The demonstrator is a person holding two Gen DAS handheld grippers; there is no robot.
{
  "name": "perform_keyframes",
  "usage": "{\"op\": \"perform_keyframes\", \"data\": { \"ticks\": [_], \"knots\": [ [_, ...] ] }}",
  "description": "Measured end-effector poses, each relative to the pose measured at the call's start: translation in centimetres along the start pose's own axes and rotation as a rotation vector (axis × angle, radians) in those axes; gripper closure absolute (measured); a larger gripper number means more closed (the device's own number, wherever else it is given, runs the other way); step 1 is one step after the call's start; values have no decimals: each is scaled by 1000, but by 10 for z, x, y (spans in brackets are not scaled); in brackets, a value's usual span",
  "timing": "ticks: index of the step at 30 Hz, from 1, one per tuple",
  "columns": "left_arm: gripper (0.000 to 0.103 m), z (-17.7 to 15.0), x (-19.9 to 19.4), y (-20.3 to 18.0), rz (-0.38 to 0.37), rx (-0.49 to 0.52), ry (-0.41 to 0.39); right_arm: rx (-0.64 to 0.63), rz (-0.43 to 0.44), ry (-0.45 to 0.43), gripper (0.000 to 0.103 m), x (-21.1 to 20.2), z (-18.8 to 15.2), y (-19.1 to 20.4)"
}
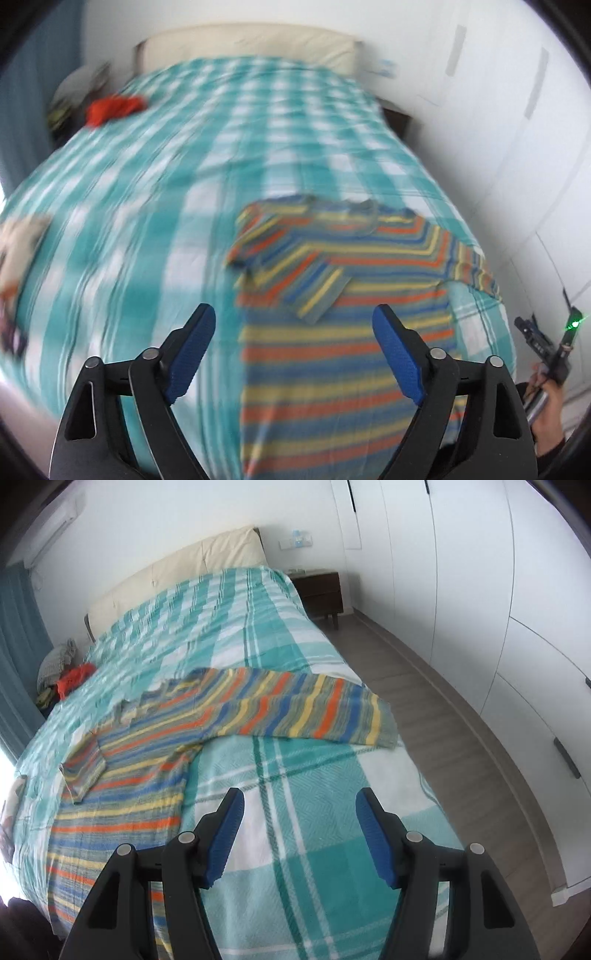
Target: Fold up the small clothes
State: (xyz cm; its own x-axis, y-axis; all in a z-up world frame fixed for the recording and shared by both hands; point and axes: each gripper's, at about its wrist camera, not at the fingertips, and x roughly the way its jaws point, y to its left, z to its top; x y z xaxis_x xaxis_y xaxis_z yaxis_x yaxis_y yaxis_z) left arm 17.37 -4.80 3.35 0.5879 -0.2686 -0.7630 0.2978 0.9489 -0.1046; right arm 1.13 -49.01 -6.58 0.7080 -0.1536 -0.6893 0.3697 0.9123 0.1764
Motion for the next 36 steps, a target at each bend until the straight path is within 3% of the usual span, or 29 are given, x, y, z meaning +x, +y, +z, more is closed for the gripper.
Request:
{"op": "perform_keyframes", "data": {
  "ticks": [2, 6, 10, 12, 14, 15, 18, 20, 21, 23, 25, 27, 29, 36],
  "knots": [
    [16, 10, 45, -26, 0, 120, 57, 10, -11, -32, 37, -9, -4, 0],
    [40, 1, 142, -57, 27, 294, 212, 63, -9, -38, 36, -6, -10, -4],
    [42, -19, 212, -58, 57, 367, 353, 107, 1, -65, 36, -12, -10, -12],
    [40, -27, 229, -57, 78, 384, 374, 127, 4, -69, 36, -13, -10, -15],
    [54, -26, 233, -50, 68, 330, 362, 139, 5, -62, 36, -10, -10, -17],
    [99, -22, 231, -42, 90, 281, 356, 142, 7, -59, 36, -8, -10, -17],
    [100, -1, 206, -1, 102, 85, 300, 140, 7, -61, 36, -9, -11, -17],
    [100, 13, 180, 46, 112, -73, 232, 134, 4, -65, 36, -9, -11, -15],
    [100, 19, 163, 86, 127, -202, 199, 134, 4, -65, 36, -9, -11, -15],
    [100, 21, 140, 164, 201, -425, 154, 131, 1, -68, 36, -8, -11, -15],
    [100, 10, 128, 235, 336, -585, 157, 130, 2, -60, 36, -6, -11, -14],
    [100, -5, 126, 276, 403, -661, 188, 129, 3, -48, 36, -2, -10, -13],
    [100, -19, 131, 297, 407, -694, 219, 124, 4, -33, 36, 3, -10, -11],
    [100, -36, 170, 297, 429, -660, 300, 37, -12, -15, 36, 8, -12, 8]
  ]
}}
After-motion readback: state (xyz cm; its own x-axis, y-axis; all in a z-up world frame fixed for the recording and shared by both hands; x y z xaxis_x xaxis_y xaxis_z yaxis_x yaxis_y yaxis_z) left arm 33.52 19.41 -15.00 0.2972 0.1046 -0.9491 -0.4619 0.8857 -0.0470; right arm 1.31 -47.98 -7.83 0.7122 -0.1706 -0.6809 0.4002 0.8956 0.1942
